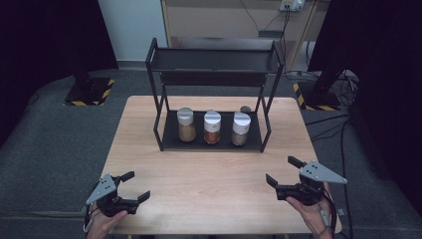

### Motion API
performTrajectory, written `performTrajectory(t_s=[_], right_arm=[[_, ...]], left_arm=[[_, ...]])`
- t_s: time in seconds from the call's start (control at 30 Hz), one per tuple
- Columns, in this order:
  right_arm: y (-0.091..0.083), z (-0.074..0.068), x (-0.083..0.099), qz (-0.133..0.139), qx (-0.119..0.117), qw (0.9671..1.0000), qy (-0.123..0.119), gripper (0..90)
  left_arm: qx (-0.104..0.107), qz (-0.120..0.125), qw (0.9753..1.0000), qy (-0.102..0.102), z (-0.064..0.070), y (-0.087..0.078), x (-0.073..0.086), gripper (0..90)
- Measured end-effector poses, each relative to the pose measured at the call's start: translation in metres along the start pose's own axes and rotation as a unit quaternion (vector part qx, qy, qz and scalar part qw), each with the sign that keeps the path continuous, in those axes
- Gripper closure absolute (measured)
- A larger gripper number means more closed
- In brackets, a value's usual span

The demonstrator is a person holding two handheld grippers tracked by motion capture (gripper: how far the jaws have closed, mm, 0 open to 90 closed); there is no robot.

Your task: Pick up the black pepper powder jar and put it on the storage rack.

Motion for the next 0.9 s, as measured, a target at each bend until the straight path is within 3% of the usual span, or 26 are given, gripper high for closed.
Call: performTrajectory(t_s=[0.07,0.5,0.9], right_arm=[[-0.002,0.003,0.009,-0.004,0.002,0.9999,0.013,4.2],[0.0,0.005,0.041,-0.015,0.025,0.9992,0.027,5.0],[0.005,0.007,0.05,-0.023,0.033,0.9988,0.026,5.4]], left_arm=[[0.0,-0.001,1.0,0.0,0.0,0.0,0.0,2.3],[-0.002,0.001,1.0,0.001,0.0,-0.001,0.0,2.3],[-0.002,0.002,1.0,0.001,0.0,-0.001,0.0,2.3]])
Point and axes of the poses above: each handheld gripper's, and its own axes: y roughly forward along the jaws, x roughly out of its underside, z roughly to its right, the point moved 3 cm from there along y, roughly forward along the jaws, and after that the axes turned 4 degrees about -y, right-handed, at the moved point
